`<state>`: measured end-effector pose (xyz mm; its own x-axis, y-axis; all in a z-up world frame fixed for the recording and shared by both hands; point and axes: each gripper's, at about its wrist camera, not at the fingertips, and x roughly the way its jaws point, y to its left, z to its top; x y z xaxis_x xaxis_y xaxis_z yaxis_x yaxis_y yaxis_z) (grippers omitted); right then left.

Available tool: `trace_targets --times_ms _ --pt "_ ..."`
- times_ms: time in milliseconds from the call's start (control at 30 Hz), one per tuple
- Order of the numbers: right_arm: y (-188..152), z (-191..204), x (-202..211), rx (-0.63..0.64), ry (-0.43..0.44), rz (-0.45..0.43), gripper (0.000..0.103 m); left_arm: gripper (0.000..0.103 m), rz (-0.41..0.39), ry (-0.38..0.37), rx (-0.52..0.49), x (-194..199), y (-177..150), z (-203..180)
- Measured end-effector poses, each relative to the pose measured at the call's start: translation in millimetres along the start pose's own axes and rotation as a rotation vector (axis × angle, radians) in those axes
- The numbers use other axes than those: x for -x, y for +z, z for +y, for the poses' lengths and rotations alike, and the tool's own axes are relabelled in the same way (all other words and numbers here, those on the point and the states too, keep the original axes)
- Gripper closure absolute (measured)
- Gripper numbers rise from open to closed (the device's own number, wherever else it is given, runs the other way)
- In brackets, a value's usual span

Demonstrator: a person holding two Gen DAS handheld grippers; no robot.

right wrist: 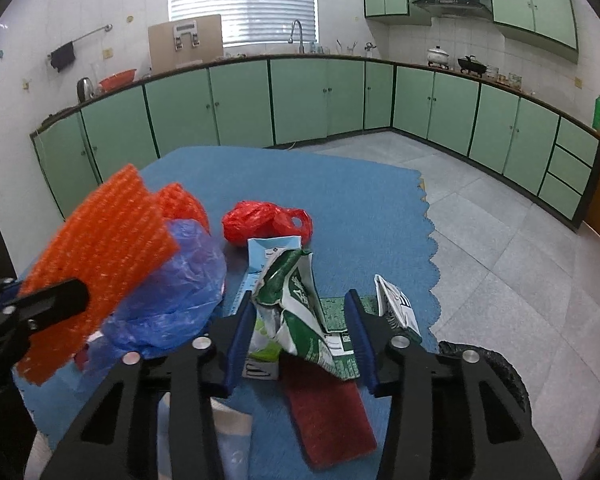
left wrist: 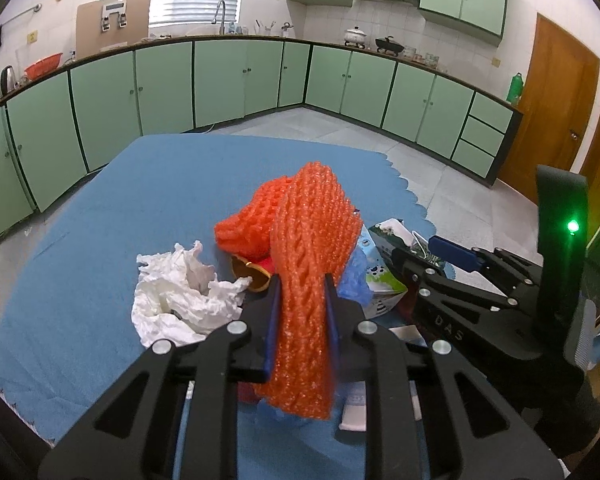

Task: Collect trash
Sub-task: 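Grasp the orange foam net with the left tool while the right tool grasps the green-white wrapper, then carry both items over the black bin and open both tools to drop them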

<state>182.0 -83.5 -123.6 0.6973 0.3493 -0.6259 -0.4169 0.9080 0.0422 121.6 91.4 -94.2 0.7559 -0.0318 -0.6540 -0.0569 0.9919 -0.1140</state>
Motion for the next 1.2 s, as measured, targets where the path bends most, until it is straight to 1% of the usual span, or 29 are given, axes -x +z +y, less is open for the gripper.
trace_targets --times_ms 67,133,200,300,533,667,800,900,1067,1200 --pt "0.2 0.8 -2.9 0.013 0.013 0.012 0.068 0.084 0.002 0.0 0.002 -0.1 1.3 0.1" --pt "0.7 1.7 -4.0 0.024 0.016 0.02 0.08 0.084 0.001 -0.001 0.002 0.0 1.8 0.3" --pt "0.7 1.5 -2.8 0.025 0.018 0.014 0.081 0.084 -0.002 -0.001 0.003 0.4 2.9 1.0" --pt "2.9 1.2 3.3 0.034 0.023 -0.013 0.086 0.084 -0.016 0.0 0.005 4.0 5.8 2.3" --pt "17.7 -3.8 23.9 0.031 0.029 -0.074 0.095 0.085 -0.066 -0.008 0.004 20.7 13.3 1.1" --pt "25.7 -11.1 41.4 -0.001 0.06 -0.108 0.096 0.085 -0.101 -0.023 0.001 33.9 22.1 -5.4" --pt "29.8 -19.3 60.6 -0.02 0.068 -0.143 0.096 0.086 -0.131 -0.052 -0.017 45.1 29.4 -17.6" --pt "30.8 -30.2 78.2 -0.047 0.074 -0.171 0.096 0.086 -0.137 -0.074 -0.031 47.6 31.9 -27.3" --pt "27.7 -53.1 108.7 -0.072 0.039 -0.203 0.096 0.086 -0.136 -0.121 -0.067 45.7 33.3 -54.0" --pt "19.4 -81.3 130.8 -0.116 -0.007 -0.211 0.096 0.086 -0.128 -0.179 -0.091 38.2 34.7 -83.5"
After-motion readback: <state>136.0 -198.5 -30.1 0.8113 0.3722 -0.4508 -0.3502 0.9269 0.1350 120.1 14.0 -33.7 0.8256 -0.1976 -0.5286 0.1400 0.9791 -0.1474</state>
